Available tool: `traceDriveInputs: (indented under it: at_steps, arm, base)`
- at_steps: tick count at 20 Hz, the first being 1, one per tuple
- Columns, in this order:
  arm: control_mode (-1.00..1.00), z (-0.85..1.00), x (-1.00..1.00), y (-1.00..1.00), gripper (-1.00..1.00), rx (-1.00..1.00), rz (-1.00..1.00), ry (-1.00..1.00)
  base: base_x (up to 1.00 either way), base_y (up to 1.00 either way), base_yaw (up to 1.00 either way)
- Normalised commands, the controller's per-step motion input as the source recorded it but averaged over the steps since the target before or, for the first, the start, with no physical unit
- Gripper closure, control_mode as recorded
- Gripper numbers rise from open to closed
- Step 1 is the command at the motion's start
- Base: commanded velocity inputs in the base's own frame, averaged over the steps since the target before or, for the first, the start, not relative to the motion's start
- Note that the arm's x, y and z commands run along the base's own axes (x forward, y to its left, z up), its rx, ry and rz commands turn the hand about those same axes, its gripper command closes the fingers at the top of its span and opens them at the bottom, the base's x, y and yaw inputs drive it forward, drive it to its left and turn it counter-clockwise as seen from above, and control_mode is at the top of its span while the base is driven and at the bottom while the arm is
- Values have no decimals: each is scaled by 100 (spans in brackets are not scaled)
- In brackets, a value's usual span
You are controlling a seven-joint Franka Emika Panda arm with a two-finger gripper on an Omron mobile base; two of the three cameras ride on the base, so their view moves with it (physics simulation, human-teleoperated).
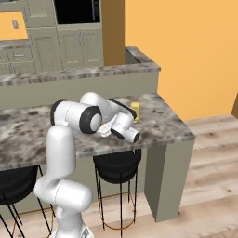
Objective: The dining table condiment station is running low on mustard. Refill the condiment station by opening the cabinet and taking the mustard from the cabinet and placing it on the dining table.
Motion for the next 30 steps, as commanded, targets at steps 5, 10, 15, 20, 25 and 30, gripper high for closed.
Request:
traceDriveInputs:
  at_steps: [5, 10, 15, 20, 25, 30]
  arm:
    - [-100, 7, 2, 0, -100, -1, 0, 0]
    - [-100, 31, 0, 0, -100, -2, 0, 0]
    - [-100, 56, 0, 0, -100, -10, 0, 0]
    - [-100, 58, -20, 0, -100, -13, 0, -3]
    - [-100, 50, -43, 0, -100, -14, -2, -3]
    - [-100, 48, -68, 11, -100, -16, -2, -9]
  base:
    - [0, 0, 0]
    - [0, 0, 0]
    - [0, 0, 0]
    - [0, 0, 0]
    - [0, 0, 0]
    - [0, 0, 0]
